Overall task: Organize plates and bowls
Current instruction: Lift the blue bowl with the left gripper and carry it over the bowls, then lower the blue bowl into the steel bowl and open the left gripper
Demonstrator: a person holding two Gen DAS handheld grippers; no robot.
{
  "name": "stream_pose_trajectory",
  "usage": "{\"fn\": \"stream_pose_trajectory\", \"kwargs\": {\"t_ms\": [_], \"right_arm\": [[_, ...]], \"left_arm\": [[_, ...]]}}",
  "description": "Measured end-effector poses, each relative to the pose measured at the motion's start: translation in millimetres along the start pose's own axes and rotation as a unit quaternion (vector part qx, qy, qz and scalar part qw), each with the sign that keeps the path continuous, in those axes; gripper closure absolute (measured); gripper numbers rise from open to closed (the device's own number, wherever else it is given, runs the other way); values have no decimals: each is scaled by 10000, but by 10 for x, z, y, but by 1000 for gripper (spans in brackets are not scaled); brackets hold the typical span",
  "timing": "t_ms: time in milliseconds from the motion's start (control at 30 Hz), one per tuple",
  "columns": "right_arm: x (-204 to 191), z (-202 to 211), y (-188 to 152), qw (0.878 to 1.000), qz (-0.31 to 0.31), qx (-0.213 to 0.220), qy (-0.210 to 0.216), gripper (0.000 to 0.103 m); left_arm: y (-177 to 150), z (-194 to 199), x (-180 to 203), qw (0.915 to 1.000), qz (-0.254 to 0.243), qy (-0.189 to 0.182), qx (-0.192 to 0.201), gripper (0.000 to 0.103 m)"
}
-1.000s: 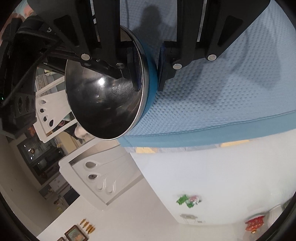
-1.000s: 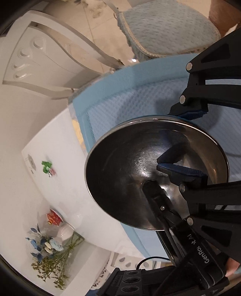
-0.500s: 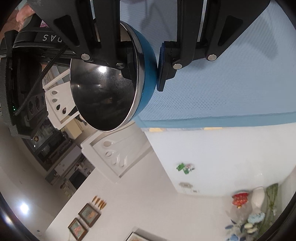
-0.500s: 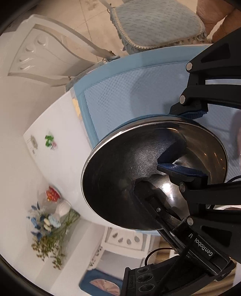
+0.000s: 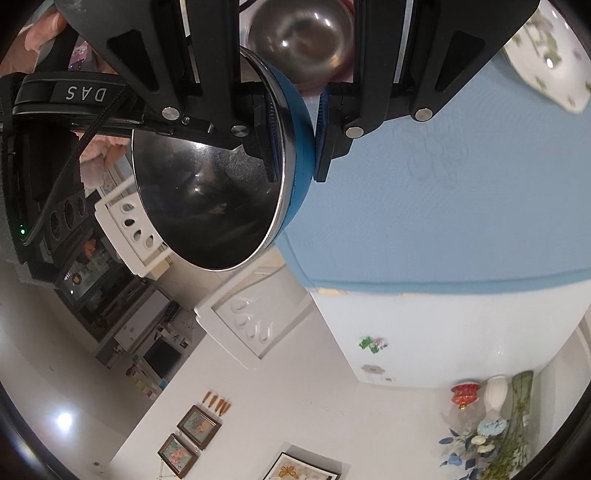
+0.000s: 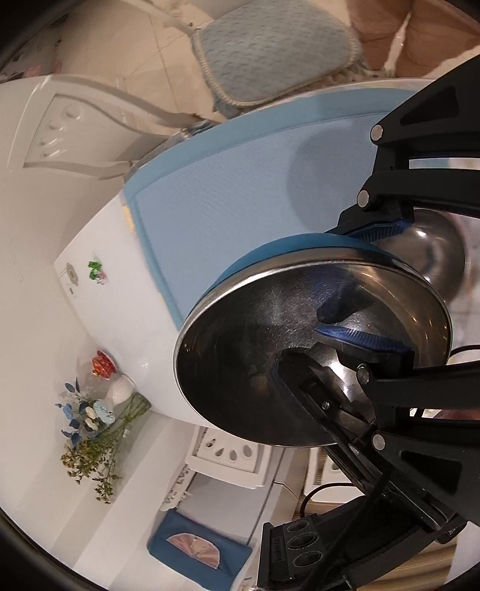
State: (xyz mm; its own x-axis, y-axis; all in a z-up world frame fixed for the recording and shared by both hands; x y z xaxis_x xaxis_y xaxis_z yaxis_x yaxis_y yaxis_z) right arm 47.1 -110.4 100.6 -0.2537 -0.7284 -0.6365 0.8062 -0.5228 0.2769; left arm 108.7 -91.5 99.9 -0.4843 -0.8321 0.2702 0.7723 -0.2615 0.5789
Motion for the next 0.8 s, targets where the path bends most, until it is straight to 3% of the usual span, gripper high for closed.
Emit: {"fn": "stream_pose_trajectory", "kwargs": {"t_ms": [233, 467, 800], "right_arm": [[132, -35, -501, 9990, 6, -445, -67, 61], [300, -184, -1005, 9949, -62, -990, -163, 61], [500, -245, -1163, 9907, -250, -1258, -453, 61]], "left_arm": [[-523, 53, 40, 9993, -168, 124, -311, 89], [-1042, -25, -83, 9965, 31, 148, -825, 89], [-1330, -182, -72, 9928, 15, 242, -1171, 89]]}}
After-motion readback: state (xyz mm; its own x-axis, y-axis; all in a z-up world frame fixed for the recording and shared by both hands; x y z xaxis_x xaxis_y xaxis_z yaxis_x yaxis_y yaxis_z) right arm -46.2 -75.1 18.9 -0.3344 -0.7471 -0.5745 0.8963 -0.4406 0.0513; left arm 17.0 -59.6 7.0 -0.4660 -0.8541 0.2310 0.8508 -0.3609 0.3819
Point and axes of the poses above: each gripper's, at about its wrist camera, not at the fingertips, and z roughly against the way its jaws point, x to its right, y to its top, the point moved 10 cm from there along -z, roughly the way its jaws point, and after that the axes turned 13 degrees about y, right-handed, at the moved point
